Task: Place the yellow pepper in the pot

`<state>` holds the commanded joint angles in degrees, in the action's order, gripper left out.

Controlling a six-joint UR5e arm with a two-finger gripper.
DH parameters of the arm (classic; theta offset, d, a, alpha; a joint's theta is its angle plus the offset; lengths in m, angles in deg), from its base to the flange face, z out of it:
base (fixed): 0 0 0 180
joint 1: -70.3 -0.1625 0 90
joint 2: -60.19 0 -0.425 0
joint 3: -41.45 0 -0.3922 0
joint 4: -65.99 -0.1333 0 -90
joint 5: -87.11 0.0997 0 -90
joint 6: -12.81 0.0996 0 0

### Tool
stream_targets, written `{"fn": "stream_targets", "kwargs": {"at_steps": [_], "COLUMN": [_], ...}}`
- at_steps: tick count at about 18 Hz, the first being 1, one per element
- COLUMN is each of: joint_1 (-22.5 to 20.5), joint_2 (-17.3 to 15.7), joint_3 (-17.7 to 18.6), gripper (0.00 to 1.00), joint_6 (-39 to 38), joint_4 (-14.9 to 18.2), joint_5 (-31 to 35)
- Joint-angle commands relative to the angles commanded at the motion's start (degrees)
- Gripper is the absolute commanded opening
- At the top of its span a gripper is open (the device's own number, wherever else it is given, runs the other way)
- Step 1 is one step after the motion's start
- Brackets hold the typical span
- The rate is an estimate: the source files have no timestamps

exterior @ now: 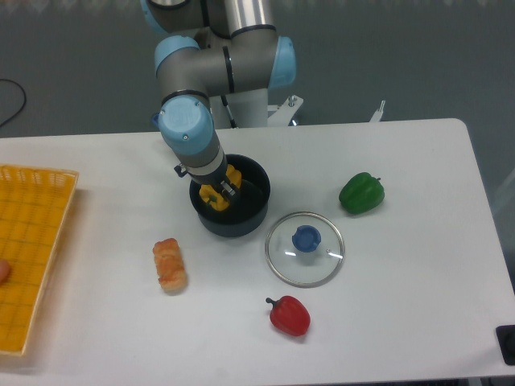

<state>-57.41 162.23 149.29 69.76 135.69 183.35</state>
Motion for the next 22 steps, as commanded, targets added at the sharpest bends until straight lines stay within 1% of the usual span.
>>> {"fn": "stream_targets", "kwargs": {"at_steps": [6,10,11,12,13,15,20,22], "joint_1": [0.1,0.8,0.9,0.9,0.9,1.4,1.8,1.8], "joint_2": [0.1,0.5,0.6,0.6,0.6,1.0,1.6,1.7], "joint_3": [0.4,0.7,0.7,0.7,0.8,0.8,0.7,0.6], "gripper": [0.61,0.65,0.66,0.7,0.72,0.72,0.72,0.82], "joint_6": [0.0,0.0,0.0,0.0,0.0,-0.2,-0.8,-0.8], "joint_4": [0.0,0.0,0.0,0.0,0.0,-0.1,-0.4,-0.4], "joint_5": [0.4,0.8,0.8,0.8,1.2,2.5,2.6,2.6]}}
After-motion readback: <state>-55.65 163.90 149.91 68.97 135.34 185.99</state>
